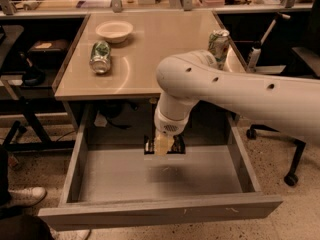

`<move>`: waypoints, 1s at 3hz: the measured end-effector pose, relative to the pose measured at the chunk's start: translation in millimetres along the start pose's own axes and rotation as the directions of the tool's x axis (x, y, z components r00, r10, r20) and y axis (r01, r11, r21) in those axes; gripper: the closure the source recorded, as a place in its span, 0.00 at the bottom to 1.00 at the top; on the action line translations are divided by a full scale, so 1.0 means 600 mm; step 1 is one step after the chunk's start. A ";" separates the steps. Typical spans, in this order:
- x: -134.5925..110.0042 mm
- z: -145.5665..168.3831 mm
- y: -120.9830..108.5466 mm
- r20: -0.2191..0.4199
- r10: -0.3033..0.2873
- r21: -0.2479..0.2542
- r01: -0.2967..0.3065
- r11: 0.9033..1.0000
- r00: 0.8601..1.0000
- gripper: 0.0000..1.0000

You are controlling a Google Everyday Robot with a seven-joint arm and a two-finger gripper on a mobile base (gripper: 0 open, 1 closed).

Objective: Pick rxbar chocolate from top drawer and place on counter

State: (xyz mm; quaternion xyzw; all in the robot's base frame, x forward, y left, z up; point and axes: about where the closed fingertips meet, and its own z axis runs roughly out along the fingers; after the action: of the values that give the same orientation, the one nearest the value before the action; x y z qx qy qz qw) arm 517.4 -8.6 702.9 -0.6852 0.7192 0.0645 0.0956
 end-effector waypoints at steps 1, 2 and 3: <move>0.010 -0.065 -0.011 -0.032 0.012 0.025 -0.011 1.000 0.999 1.00; 0.020 -0.123 -0.032 -0.056 0.020 0.062 -0.017 0.998 0.998 1.00; 0.029 -0.168 -0.069 -0.071 0.025 0.097 -0.018 0.995 0.997 1.00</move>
Offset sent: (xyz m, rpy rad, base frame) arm 0.0295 -0.0468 0.1114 -0.0851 -0.0934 -0.0583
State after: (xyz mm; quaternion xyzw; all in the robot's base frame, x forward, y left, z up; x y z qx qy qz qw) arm 552.9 -50.4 798.9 -0.6739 0.7317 0.0062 0.1018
